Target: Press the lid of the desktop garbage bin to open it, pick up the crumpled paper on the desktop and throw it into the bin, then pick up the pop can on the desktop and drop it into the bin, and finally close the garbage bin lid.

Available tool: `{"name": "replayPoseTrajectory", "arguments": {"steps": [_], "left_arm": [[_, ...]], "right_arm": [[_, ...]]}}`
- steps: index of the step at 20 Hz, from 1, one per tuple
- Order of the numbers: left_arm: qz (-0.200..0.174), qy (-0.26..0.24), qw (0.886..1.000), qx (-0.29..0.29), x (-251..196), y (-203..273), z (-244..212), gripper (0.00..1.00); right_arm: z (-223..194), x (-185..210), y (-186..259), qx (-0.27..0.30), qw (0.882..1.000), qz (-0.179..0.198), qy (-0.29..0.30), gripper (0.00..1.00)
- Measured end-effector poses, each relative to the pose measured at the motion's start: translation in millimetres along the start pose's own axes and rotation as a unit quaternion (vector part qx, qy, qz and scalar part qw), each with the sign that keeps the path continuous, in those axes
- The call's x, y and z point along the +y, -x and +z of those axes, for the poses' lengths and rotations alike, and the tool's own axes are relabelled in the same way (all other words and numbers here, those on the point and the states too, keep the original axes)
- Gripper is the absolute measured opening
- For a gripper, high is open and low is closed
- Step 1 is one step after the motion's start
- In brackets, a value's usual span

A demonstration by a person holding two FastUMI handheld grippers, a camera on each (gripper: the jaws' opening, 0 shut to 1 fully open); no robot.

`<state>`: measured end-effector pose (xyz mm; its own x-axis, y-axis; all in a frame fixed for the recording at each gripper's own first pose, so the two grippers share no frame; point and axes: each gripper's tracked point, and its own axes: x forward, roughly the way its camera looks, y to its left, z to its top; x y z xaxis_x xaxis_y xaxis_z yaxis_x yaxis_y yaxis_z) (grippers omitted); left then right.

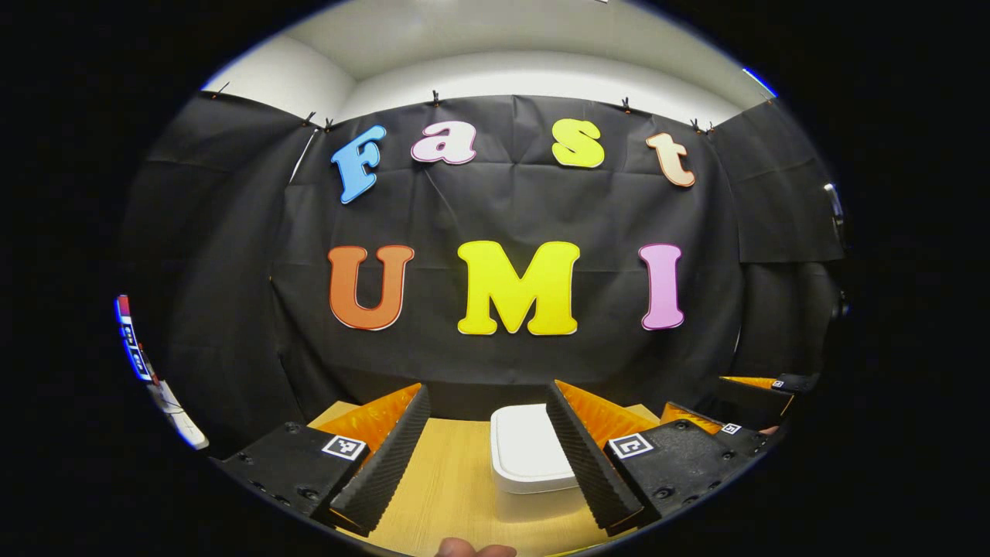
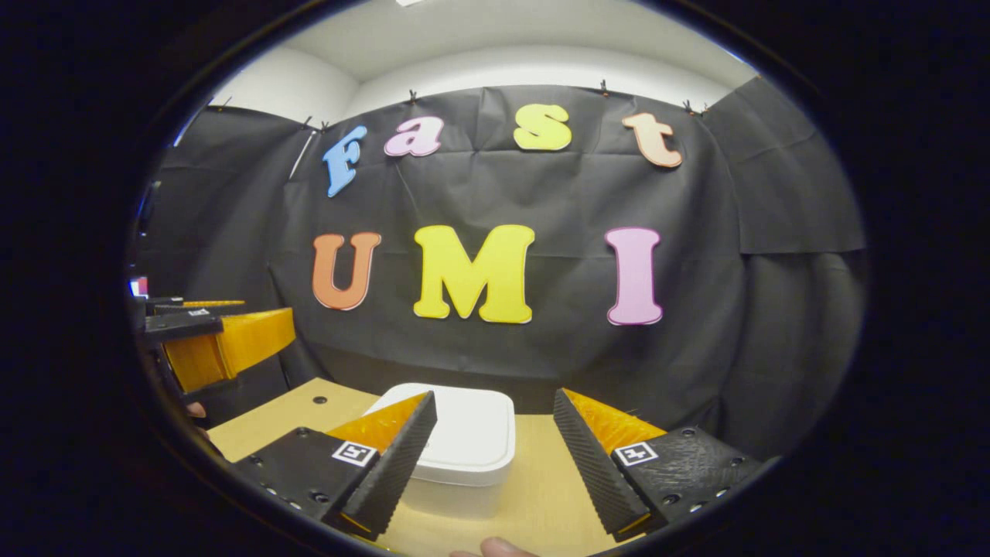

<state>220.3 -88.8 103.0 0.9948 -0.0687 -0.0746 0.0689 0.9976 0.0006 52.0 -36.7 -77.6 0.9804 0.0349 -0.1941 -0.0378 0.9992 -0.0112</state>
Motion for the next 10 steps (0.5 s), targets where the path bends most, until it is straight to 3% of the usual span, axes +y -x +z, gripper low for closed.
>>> {"name": "replayPoseTrajectory", "arguments": {"steps": [10], "left_arm": [[0.004, 0.002, 1.000, 0.010, -2, 7, -12, 0.98]], "right_arm": [[-6, -7, 4, 0.001, 1.000, -0.008, -0.006, 0.95]]}}
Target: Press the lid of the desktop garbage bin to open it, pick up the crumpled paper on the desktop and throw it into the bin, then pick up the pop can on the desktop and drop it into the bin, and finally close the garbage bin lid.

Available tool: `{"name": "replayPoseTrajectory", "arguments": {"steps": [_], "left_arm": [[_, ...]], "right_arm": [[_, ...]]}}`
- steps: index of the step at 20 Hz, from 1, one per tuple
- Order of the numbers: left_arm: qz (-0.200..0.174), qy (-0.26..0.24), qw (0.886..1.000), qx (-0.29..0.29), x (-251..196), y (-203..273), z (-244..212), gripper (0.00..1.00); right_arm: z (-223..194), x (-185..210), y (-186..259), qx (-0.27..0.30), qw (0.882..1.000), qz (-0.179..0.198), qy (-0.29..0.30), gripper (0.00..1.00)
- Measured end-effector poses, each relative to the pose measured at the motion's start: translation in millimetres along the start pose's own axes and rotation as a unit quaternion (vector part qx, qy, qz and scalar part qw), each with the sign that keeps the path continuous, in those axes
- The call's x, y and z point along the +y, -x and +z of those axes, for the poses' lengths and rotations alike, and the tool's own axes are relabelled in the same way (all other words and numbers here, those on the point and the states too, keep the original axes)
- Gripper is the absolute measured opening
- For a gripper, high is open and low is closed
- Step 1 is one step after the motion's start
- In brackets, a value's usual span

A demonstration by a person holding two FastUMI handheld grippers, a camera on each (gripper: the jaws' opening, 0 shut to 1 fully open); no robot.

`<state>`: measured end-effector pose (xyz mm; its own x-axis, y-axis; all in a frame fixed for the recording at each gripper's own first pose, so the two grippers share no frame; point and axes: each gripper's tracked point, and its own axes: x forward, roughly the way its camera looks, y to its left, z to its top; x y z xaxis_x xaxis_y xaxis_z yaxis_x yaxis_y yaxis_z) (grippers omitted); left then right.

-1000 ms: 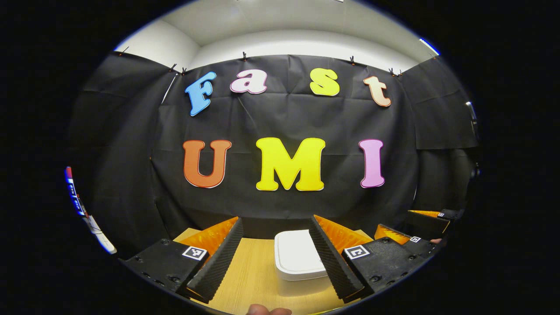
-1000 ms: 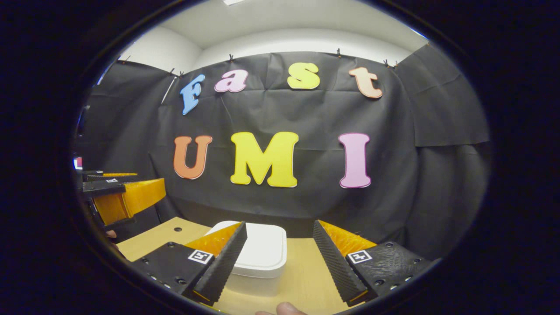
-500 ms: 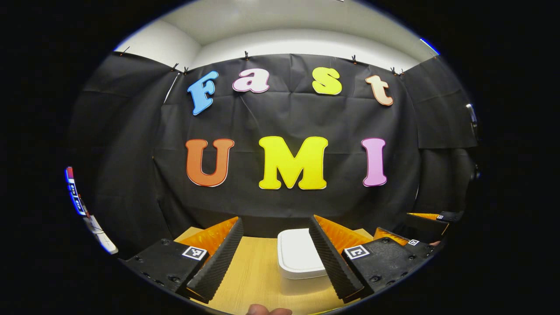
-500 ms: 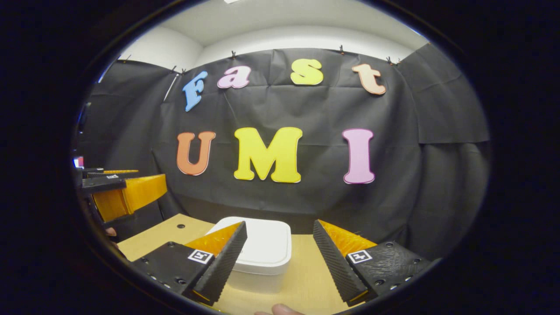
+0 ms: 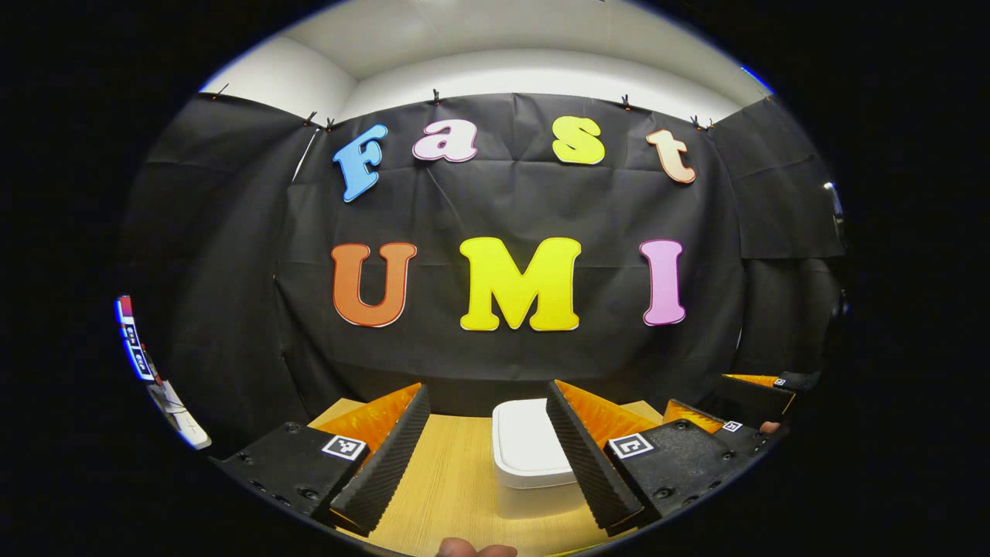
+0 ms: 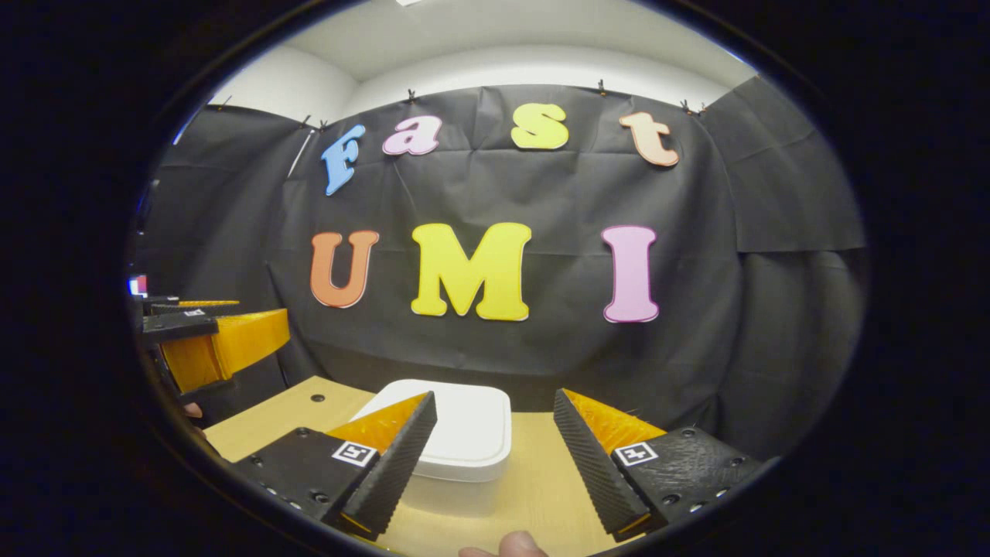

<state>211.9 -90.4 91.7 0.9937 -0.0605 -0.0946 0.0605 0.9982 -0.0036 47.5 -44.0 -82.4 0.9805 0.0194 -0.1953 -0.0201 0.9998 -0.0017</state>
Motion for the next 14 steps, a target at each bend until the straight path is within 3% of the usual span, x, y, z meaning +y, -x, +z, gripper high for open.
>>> {"name": "replayPoseTrajectory", "arguments": {"steps": [14], "left_arm": [[0.010, -0.003, 1.000, 0.010, 3.8, 3.6, -4.6, 0.98]], "right_arm": [[-4.3, 3.2, -2.4, 0.010, 1.000, 0.007, -0.008, 0.95]]}}
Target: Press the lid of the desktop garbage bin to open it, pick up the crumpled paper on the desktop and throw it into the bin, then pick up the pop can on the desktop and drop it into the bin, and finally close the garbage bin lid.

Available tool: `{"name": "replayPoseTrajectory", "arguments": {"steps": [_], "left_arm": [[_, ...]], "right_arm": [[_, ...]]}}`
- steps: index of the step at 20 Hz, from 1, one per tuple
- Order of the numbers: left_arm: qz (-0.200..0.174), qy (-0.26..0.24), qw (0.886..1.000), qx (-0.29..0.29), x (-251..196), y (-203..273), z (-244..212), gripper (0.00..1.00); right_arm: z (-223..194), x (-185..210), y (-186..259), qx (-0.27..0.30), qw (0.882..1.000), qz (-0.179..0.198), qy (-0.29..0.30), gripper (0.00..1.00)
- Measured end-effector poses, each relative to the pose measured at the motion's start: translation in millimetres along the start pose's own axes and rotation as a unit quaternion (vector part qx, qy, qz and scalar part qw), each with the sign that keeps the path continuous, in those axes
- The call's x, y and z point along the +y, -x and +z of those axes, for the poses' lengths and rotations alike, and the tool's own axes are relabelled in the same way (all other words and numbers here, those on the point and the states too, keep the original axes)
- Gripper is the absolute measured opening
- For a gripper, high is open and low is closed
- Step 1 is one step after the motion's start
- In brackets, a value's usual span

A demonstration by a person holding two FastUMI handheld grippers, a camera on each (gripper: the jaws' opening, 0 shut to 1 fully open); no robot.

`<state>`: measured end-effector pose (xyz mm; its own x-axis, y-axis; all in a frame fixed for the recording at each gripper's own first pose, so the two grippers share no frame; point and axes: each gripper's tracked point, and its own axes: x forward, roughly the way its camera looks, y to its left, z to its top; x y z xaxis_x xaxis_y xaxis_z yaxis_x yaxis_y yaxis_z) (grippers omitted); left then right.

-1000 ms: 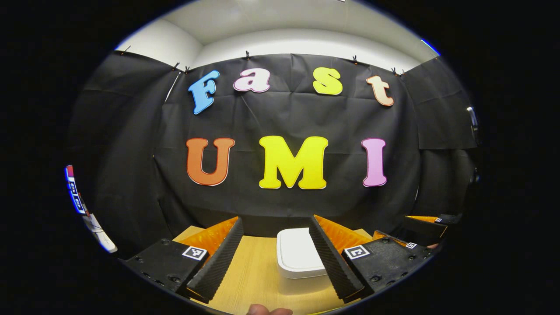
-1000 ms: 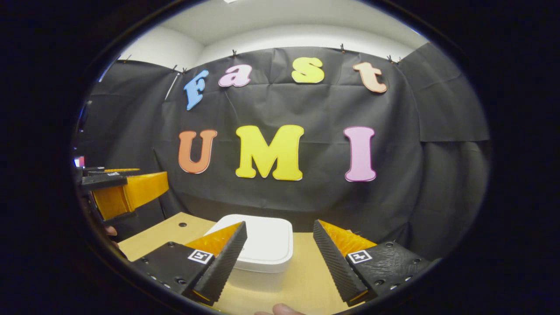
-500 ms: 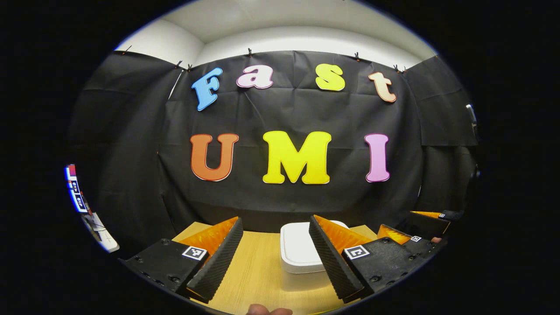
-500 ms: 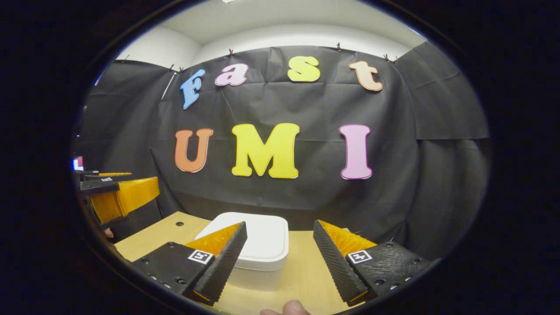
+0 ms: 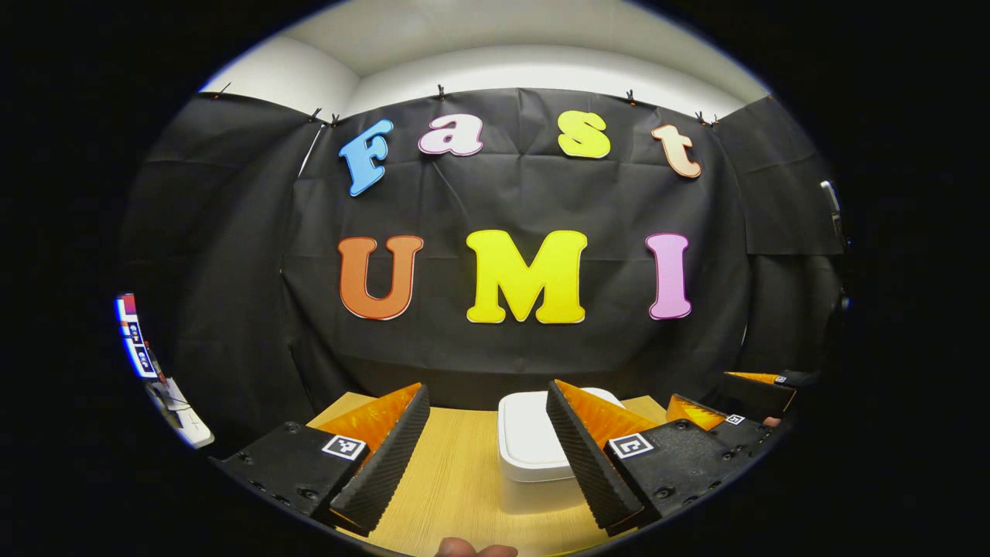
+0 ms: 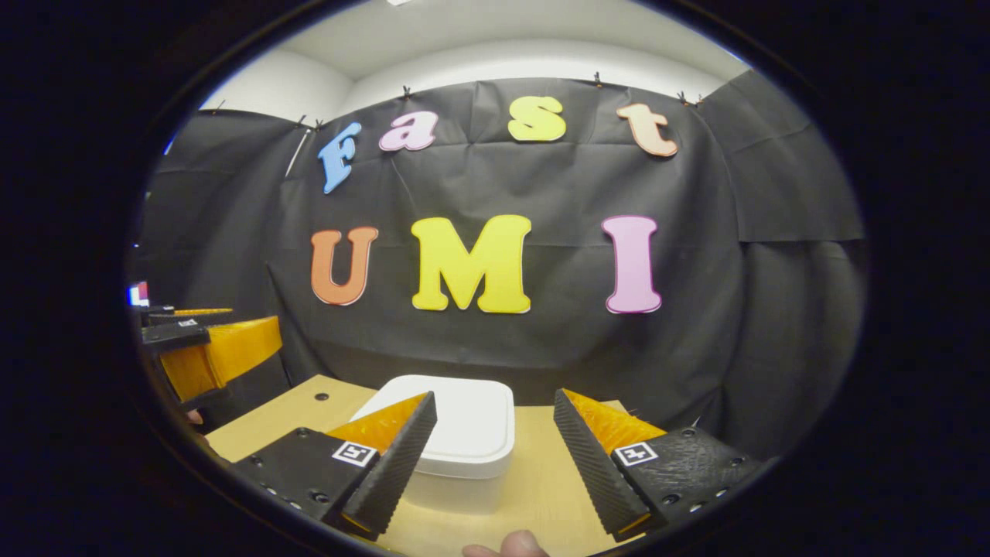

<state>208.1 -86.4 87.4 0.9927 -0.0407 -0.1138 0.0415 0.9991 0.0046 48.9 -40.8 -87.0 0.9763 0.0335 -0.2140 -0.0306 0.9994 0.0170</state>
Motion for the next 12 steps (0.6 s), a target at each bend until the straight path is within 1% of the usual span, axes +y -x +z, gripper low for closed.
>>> {"name": "replayPoseTrajectory", "arguments": {"steps": [6, 12], "left_arm": [[-0.003, -0.001, 1.000, -0.004, -5, 3, 3, 0.98], [-0.014, -0.002, 1.000, -0.007, -15, 3, 7, 0.98]], "right_arm": [[7, 5, 5, -0.010, 1.000, 0.013, -0.001, 0.95], [14, 0, 11, -0.023, 1.000, 0.010, 0.004, 0.95]]}}
